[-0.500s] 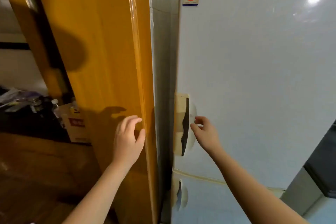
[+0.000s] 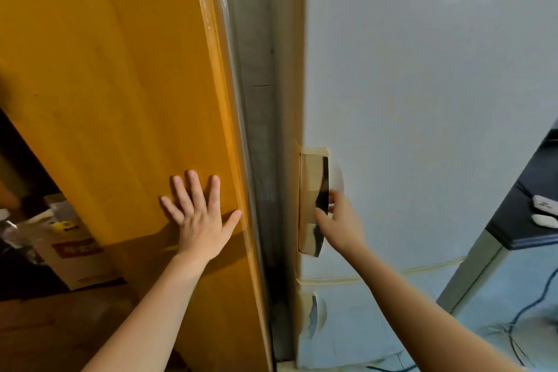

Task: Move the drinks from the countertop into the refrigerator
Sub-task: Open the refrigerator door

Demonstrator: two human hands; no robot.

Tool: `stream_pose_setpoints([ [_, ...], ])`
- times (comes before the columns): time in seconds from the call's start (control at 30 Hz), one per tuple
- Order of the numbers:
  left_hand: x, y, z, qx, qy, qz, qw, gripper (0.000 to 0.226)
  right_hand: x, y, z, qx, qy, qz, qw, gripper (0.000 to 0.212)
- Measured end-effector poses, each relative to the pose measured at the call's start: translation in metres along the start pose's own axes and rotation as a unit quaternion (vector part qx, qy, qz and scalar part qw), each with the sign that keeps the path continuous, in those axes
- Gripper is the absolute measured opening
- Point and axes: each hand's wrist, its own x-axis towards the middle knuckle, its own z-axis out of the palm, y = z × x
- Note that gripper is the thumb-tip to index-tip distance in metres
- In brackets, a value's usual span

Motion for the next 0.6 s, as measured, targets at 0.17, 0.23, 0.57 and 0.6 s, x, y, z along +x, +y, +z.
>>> stream_pose_setpoints([
  [0.17,0.004,-0.009,0.02,-0.028,0.062,0.033,0.997,0.085,0.0,-0.002,0.012,-0.061,0.063,-0.015,0.996,0.031],
  [0.23,0.004,-0.007,0.02,-0.033,0.069,0.038,0.996,0.085,0.0,-0.006,0.013,-0.075,0.074,-0.012,0.994,0.026],
  [0.57,0.006,-0.011,0.017,-0.049,0.06,0.055,0.995,0.084,-0.069,-0.013,0.017,-0.154,0.251,0.049,0.954,0.045],
  [0.6,0.006,-0.012,0.015,-0.052,0.05,0.052,0.996,0.083,-0.08,-0.012,0.015,-0.148,0.268,0.059,0.95,0.052],
])
